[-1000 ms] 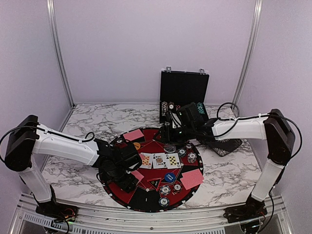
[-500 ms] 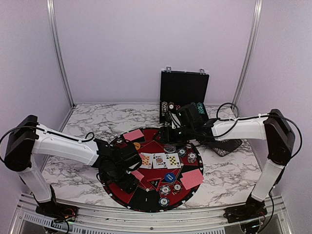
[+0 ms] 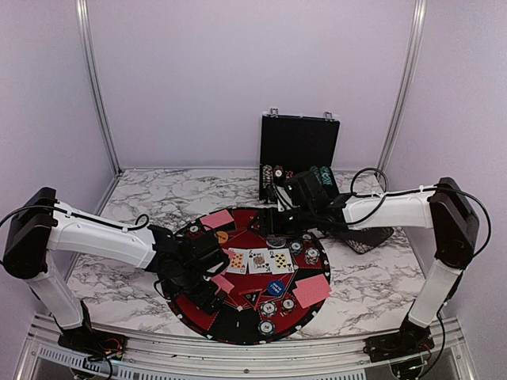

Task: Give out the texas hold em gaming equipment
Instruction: Place the poker card piles in the face-down deck piles.

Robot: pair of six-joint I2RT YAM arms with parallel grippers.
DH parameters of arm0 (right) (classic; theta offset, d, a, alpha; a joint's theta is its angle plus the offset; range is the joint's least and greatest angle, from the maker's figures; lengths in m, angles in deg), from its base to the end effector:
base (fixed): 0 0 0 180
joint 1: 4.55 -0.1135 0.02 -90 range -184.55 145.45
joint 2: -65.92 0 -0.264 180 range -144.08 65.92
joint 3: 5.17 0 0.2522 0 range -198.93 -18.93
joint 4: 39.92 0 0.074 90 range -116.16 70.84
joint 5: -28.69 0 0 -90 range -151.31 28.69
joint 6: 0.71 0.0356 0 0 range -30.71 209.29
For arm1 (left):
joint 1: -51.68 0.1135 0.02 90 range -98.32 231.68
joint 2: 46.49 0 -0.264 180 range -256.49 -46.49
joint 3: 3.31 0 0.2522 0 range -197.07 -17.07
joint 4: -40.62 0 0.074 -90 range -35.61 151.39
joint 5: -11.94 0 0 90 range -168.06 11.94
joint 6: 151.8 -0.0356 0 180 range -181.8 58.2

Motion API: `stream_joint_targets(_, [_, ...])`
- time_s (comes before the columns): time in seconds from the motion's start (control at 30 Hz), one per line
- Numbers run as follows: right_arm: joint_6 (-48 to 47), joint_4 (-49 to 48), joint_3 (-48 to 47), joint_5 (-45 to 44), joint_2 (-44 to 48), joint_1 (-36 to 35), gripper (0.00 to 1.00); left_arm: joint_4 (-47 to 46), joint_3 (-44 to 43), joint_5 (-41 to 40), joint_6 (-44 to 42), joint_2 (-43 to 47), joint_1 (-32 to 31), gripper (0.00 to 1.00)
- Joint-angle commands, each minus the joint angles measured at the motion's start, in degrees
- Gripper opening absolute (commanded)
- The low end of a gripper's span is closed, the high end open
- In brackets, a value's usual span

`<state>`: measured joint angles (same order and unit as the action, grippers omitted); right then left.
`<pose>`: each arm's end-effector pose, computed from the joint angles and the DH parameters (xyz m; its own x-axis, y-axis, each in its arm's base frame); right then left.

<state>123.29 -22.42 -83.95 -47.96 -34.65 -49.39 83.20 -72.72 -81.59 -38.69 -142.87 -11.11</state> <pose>0.2684 0.2785 0.2106 -0.8268 -0.0548 -0.5599 -0.4227 0.7172 0.5540 0.1448 -0.2768 0.1589 -0.7386 0.5798 -0.3440 0.6392 0.7644 -0.0841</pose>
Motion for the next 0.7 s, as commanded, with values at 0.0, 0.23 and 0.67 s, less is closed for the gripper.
stream_joint_targets(0.0, [-0.7, 1.2, -2.0, -1.8, 1.6, -0.5, 0.72, 1.4, -0.3, -1.1, -1.2, 3.7, 0.3, 0.99])
stream_joint_targets(0.23, [-0.9, 2.7, -1.5, -4.1, 4.2, -0.5, 0.75, 2.5, -1.5, -1.1, -2.2, 8.5, 0.5, 0.99])
stream_joint_targets(0.67, [-3.9, 2.8, 0.7, -12.4, 11.3, -0.4, 0.8, 1.7, -3.3, -3.3, -2.1, 16.6, 6.4, 0.99])
